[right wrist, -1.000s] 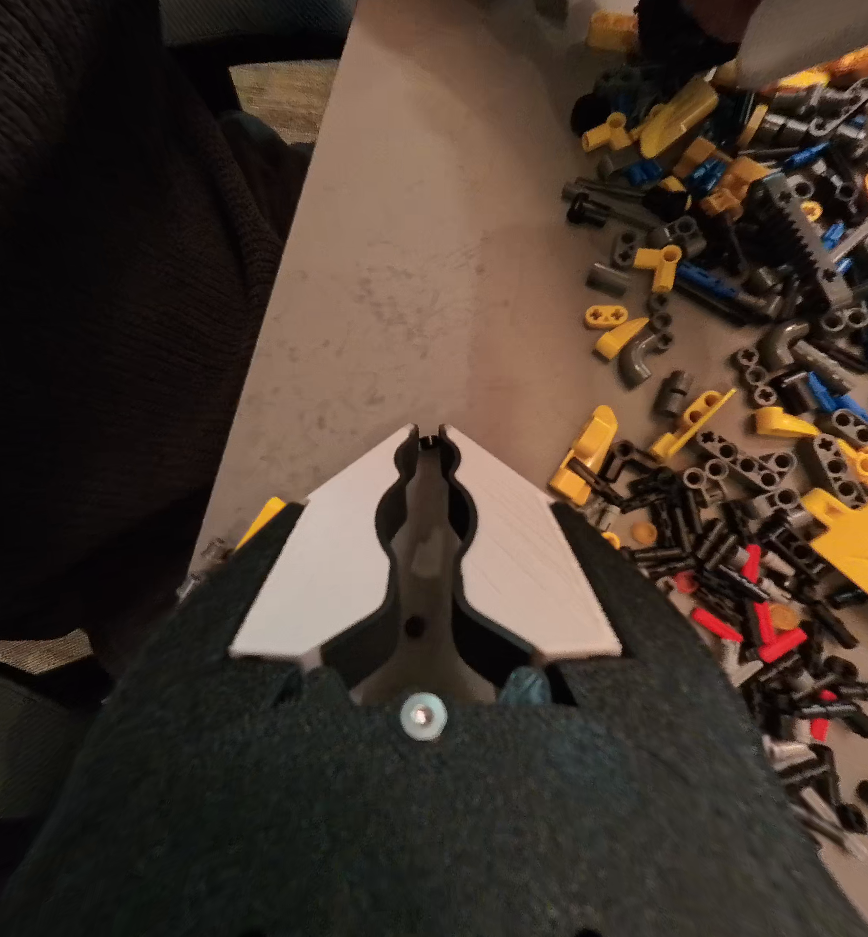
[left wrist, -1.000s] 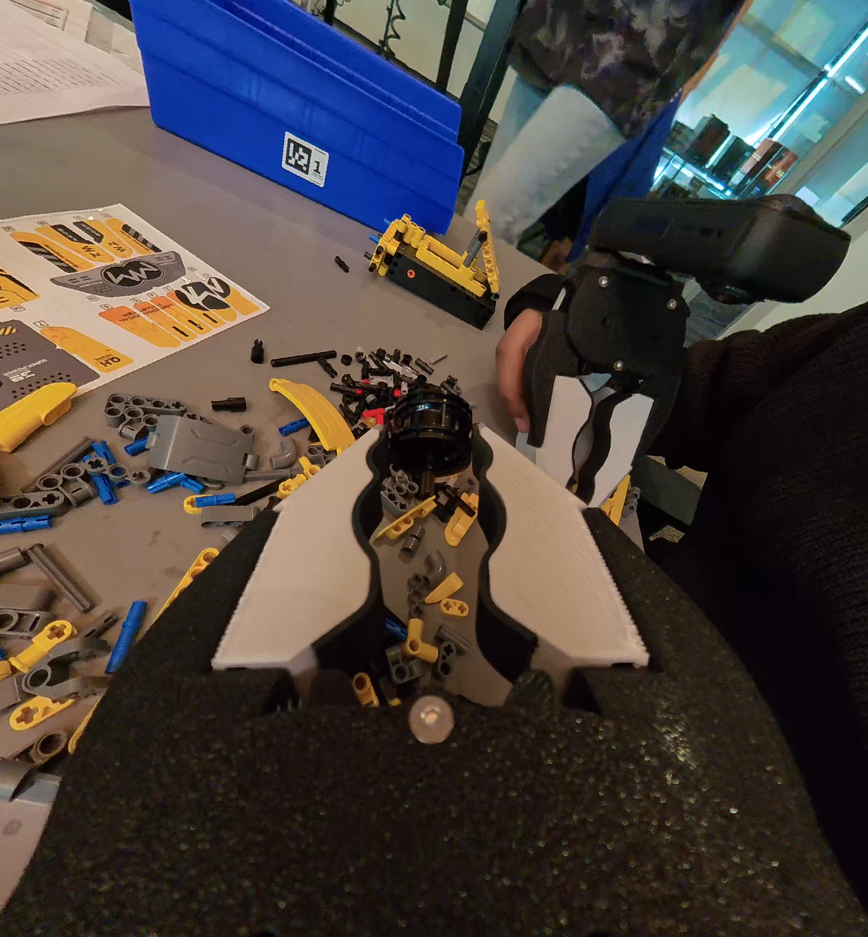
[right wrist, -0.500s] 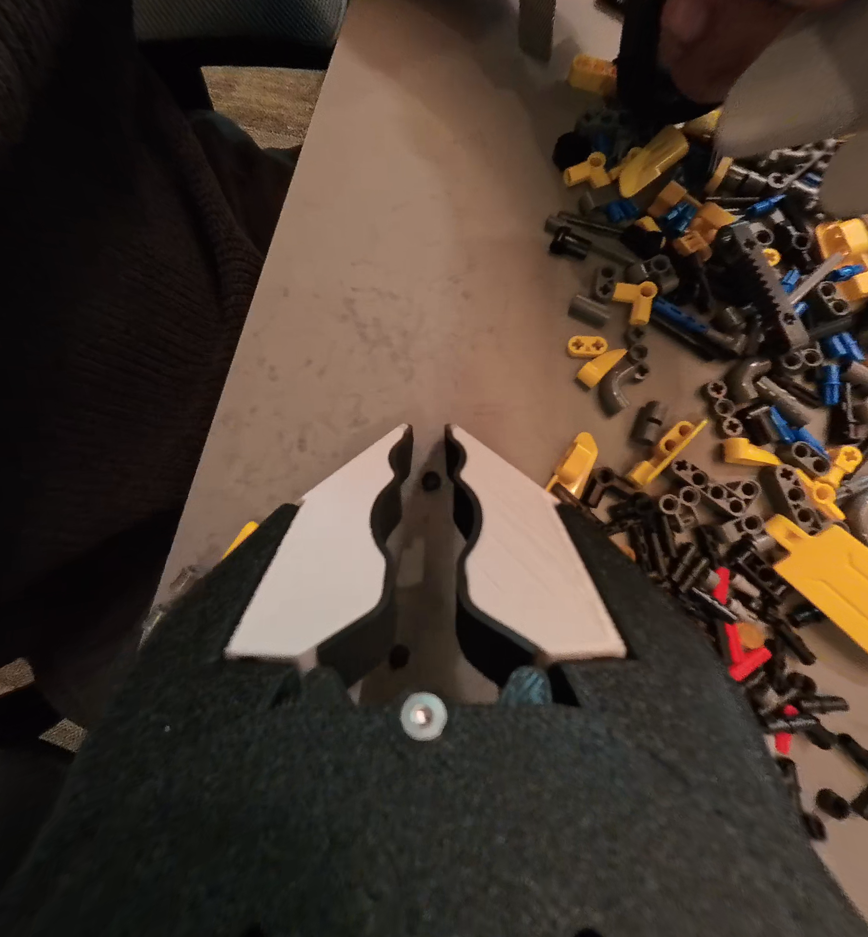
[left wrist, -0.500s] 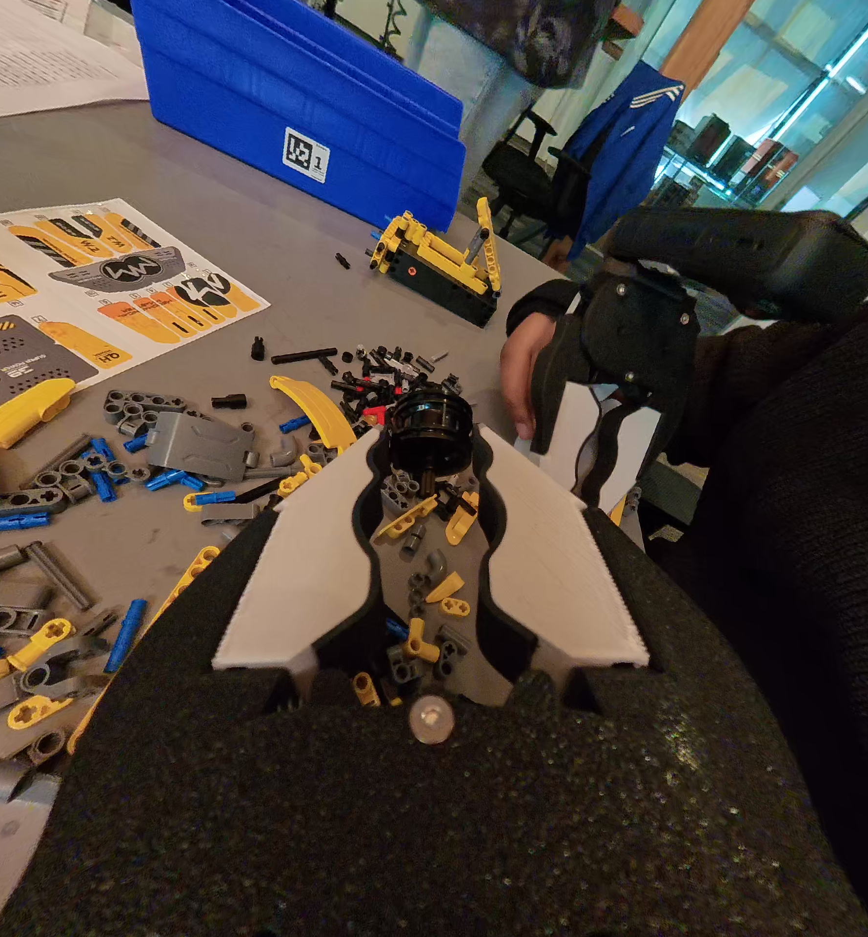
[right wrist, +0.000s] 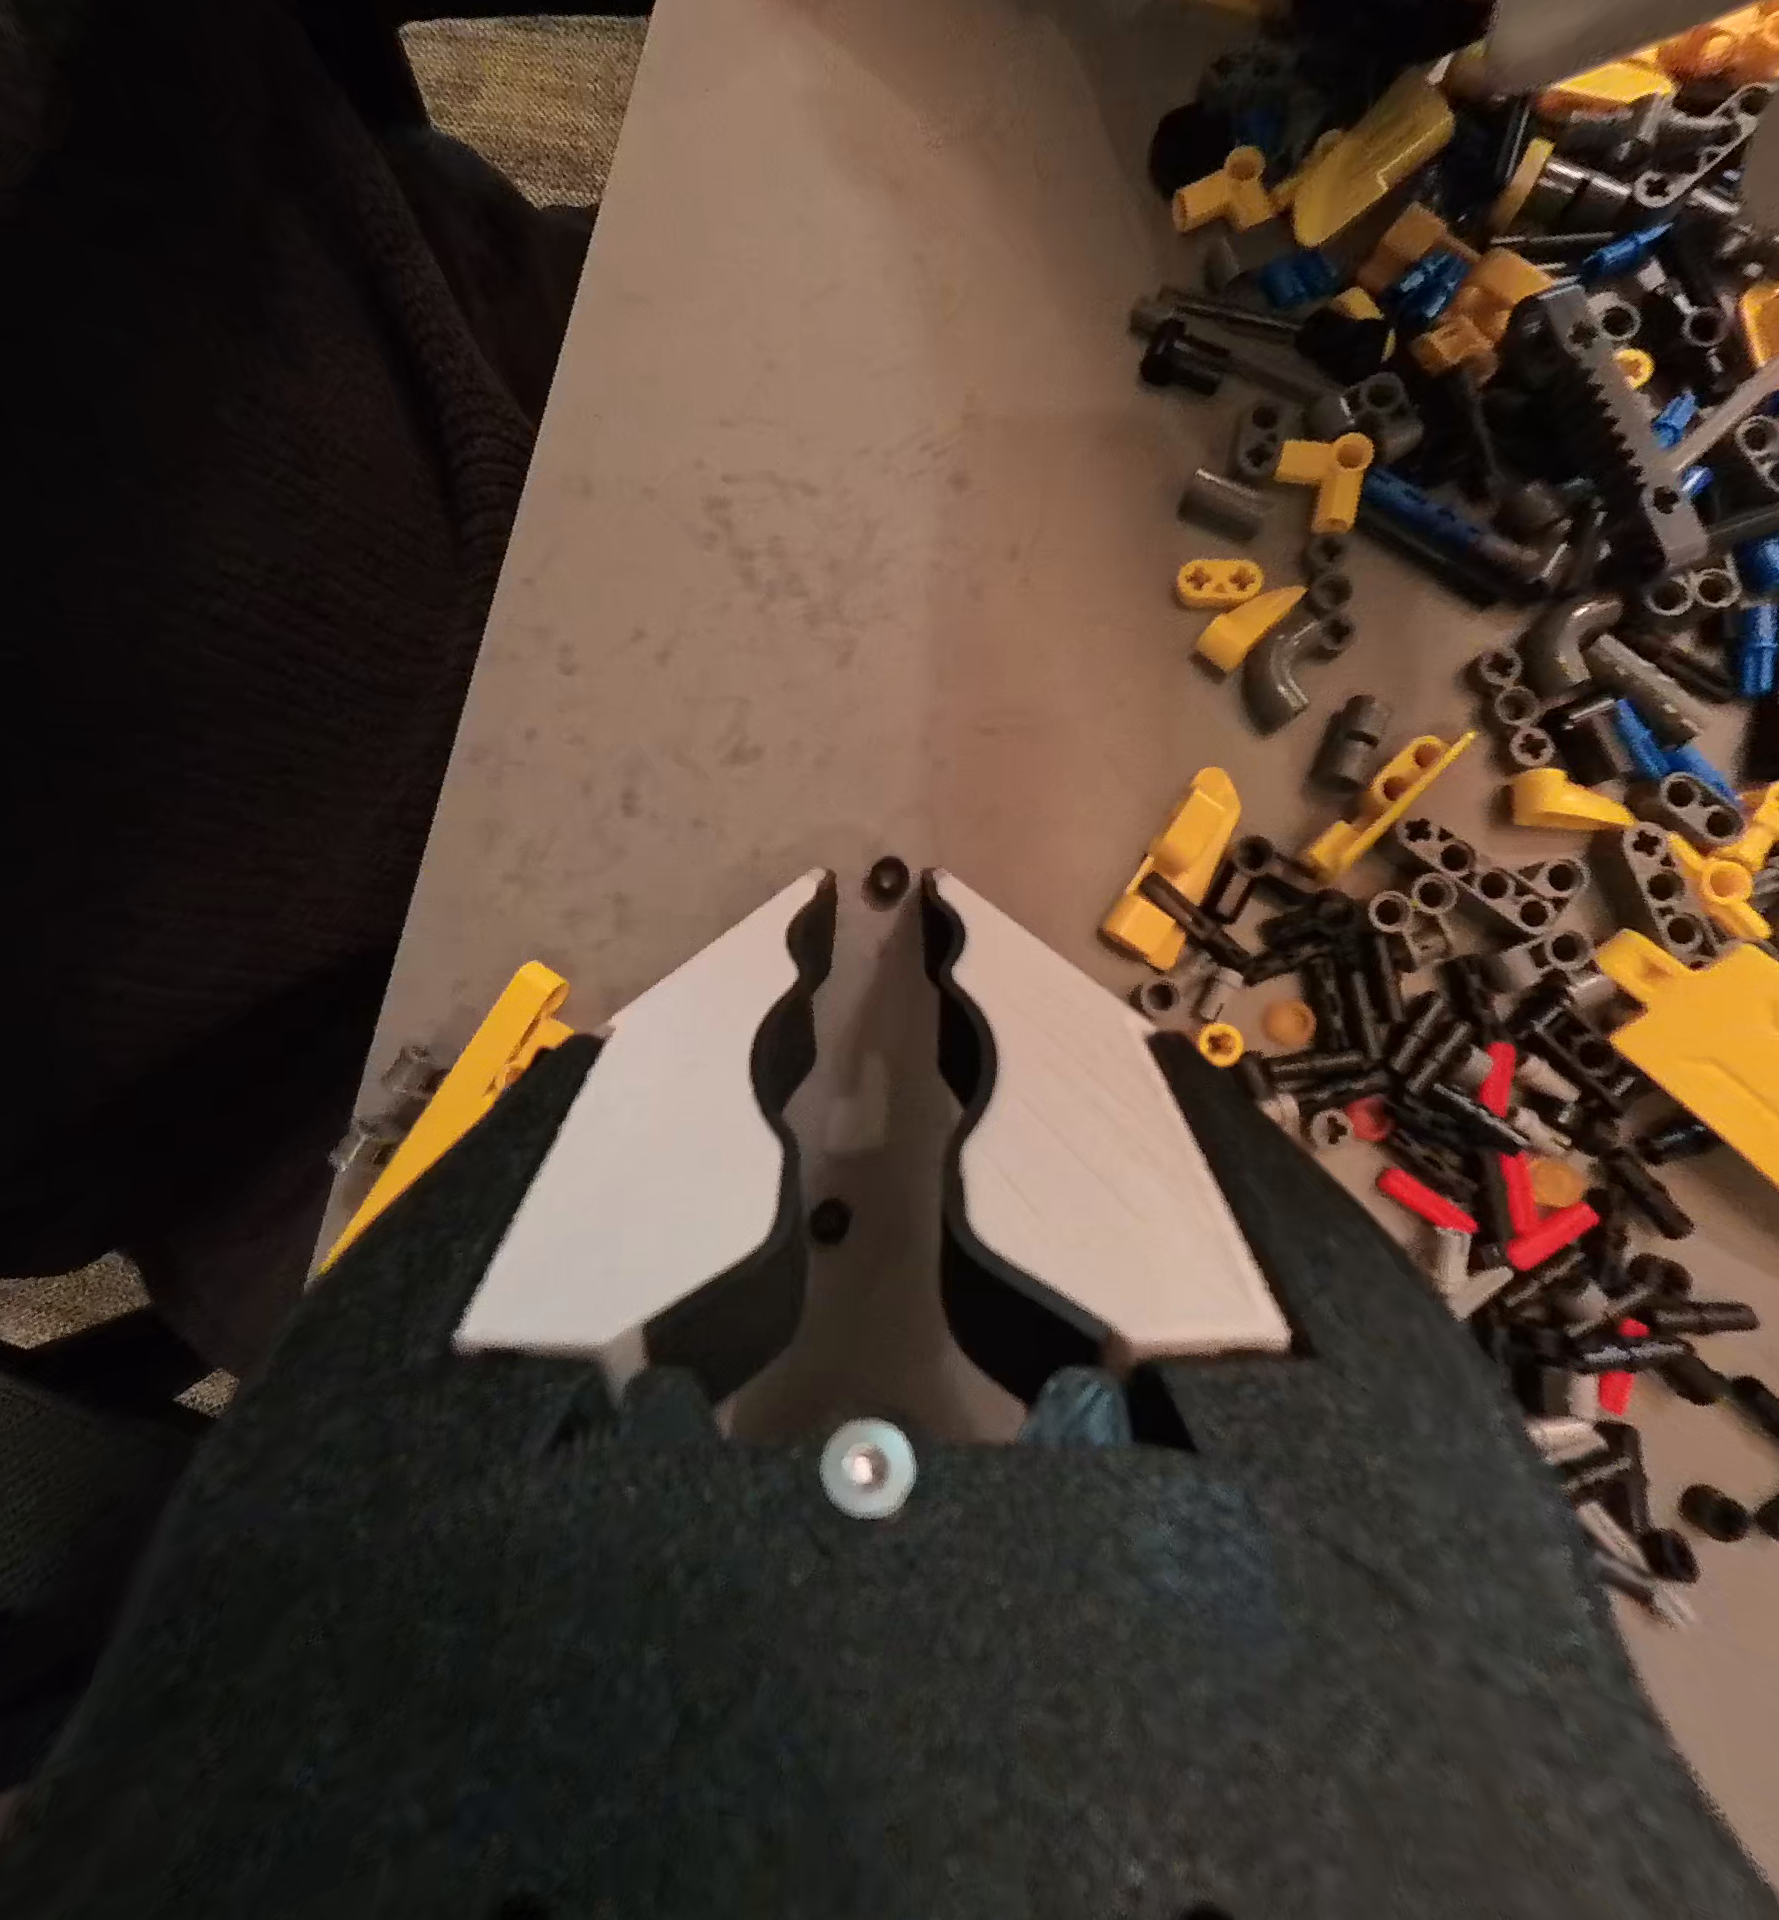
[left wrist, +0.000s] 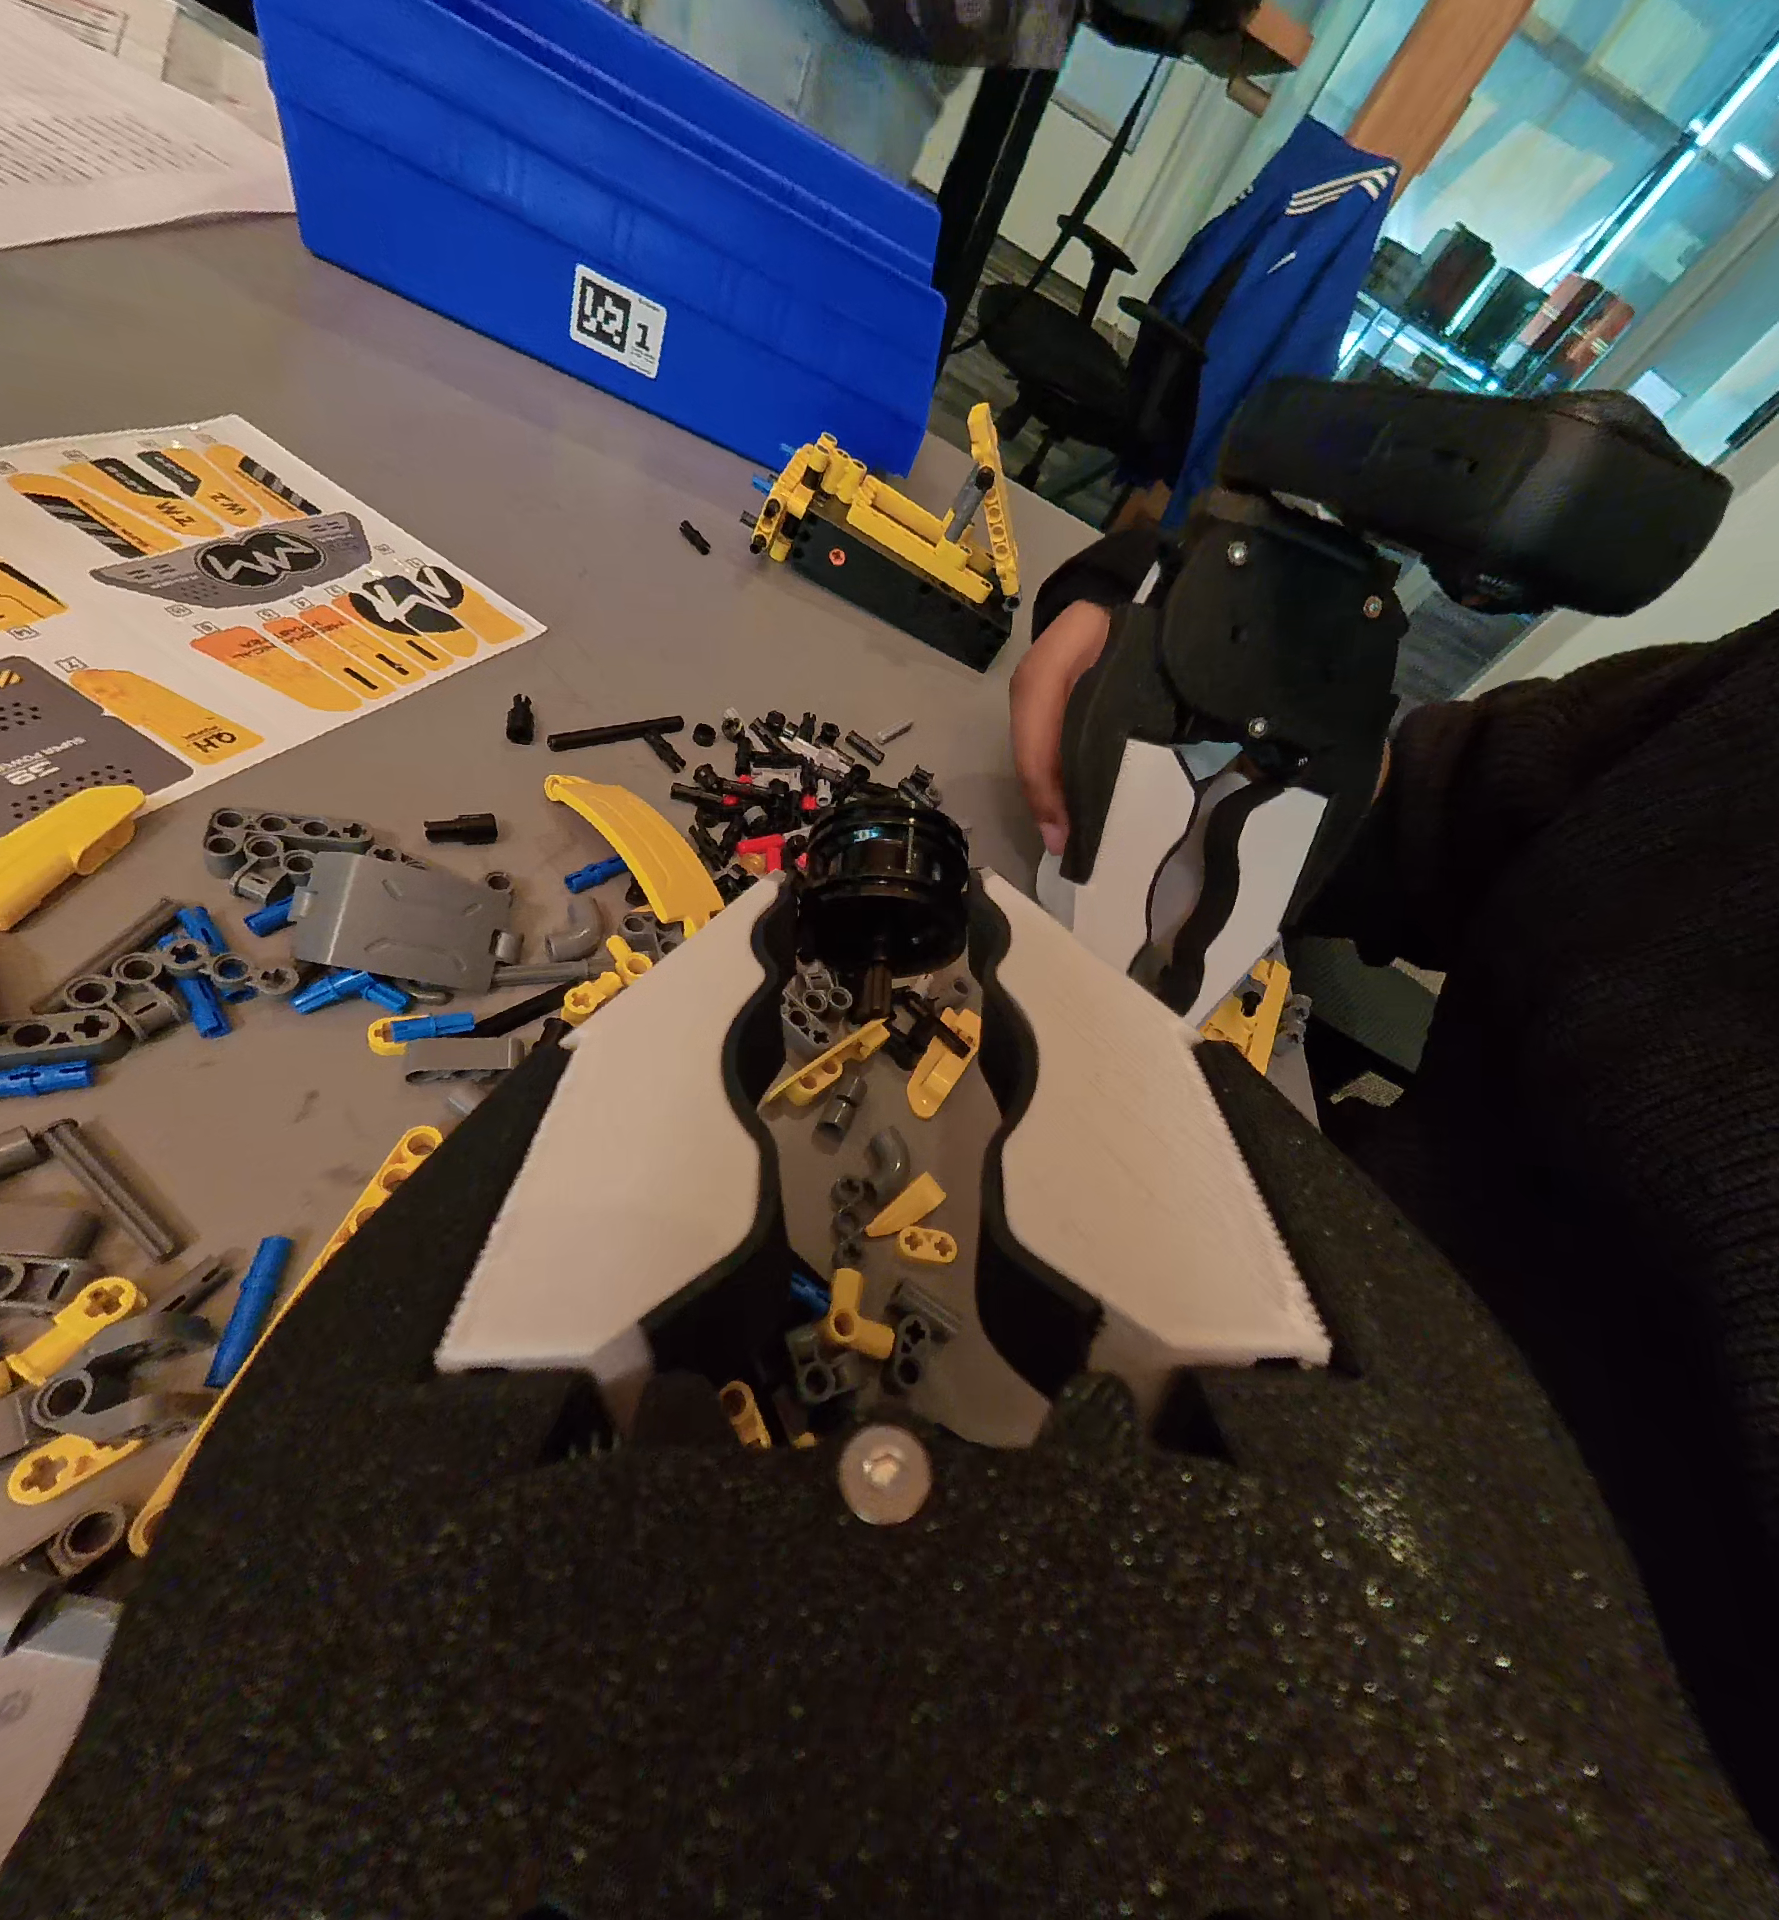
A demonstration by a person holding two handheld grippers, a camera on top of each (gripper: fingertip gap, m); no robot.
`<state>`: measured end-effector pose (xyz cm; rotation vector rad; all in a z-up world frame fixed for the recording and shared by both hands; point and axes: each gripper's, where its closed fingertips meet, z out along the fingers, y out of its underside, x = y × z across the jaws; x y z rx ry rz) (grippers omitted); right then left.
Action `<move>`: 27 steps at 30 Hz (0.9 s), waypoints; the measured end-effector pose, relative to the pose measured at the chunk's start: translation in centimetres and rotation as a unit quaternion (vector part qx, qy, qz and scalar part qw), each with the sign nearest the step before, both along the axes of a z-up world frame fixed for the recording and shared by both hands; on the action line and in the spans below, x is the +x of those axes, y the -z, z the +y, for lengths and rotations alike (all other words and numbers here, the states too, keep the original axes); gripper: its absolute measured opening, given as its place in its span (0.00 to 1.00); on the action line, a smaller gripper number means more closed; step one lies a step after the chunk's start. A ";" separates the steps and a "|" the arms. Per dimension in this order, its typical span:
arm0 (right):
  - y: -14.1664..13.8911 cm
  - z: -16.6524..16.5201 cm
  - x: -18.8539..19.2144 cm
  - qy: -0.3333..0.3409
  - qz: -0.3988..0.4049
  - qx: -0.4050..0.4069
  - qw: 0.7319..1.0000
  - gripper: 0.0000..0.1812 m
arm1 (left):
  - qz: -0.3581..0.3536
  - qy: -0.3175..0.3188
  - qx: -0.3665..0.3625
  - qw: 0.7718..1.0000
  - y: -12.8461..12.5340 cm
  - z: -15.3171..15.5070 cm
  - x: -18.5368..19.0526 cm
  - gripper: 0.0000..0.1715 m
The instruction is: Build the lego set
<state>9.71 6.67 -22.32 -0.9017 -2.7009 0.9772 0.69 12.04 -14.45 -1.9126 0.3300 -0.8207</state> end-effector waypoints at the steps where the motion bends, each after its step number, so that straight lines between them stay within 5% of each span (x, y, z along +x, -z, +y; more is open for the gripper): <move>1: 0.0 -0.1 -0.1 -0.001 0.002 0.000 1.000 0.09 | 0.000 0.000 0.000 1.000 0.0 0.0 0.0 0.19; 12: 0.0 -2.7 -0.7 -0.035 0.040 -0.006 0.999 0.05 | 0.000 0.001 0.000 1.000 0.0 0.0 0.1 0.19; 17: -3.4 -1.4 -2.6 0.019 0.099 -0.055 0.993 0.09 | -0.022 0.012 0.006 1.000 -0.7 -0.3 0.5 0.19; 21: -7.6 2.7 -6.0 0.126 0.240 -0.039 0.962 0.09 | -0.138 0.033 0.023 0.990 -3.2 -0.7 1.0 0.19; 27: -12.5 5.1 -7.3 0.182 0.448 0.049 0.874 0.09 | -0.380 0.084 0.039 0.920 -7.4 -1.4 0.9 0.18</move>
